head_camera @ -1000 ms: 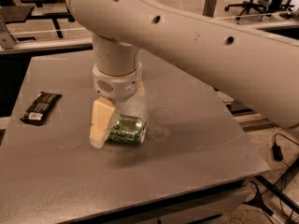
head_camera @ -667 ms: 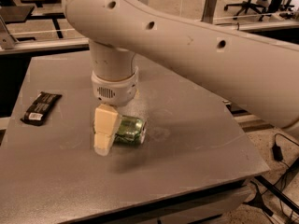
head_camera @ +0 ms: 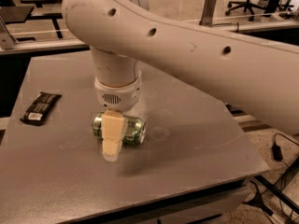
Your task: Place green can upright
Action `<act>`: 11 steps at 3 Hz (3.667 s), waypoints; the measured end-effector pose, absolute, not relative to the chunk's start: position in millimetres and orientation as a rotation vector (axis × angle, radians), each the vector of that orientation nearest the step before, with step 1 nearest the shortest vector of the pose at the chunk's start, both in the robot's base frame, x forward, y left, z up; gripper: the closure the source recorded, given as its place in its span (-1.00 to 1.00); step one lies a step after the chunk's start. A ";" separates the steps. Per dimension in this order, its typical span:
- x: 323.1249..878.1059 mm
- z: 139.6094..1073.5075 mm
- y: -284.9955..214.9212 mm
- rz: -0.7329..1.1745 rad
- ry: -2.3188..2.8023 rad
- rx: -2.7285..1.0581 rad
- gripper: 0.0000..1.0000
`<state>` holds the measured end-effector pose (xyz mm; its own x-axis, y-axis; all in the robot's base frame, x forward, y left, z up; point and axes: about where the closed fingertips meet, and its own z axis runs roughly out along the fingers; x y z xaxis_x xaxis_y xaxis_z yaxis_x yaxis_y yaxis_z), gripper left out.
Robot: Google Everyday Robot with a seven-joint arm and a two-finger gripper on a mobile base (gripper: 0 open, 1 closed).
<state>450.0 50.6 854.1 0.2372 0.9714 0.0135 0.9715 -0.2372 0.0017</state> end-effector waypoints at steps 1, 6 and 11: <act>448.2 851.9 45.4 -0.025 -1.967 -2.468 -1.00; 467.4 887.6 67.8 -0.052 -1.618 -2.675 1.00; 477.4 948.0 114.3 -0.197 -0.921 -2.852 1.00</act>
Offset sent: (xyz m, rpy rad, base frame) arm 0.0004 -0.0275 -0.0077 -0.0596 -0.0541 -0.0040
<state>477.4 114.3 948.0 0.8044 0.5705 0.1659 0.5885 -0.8034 -0.0908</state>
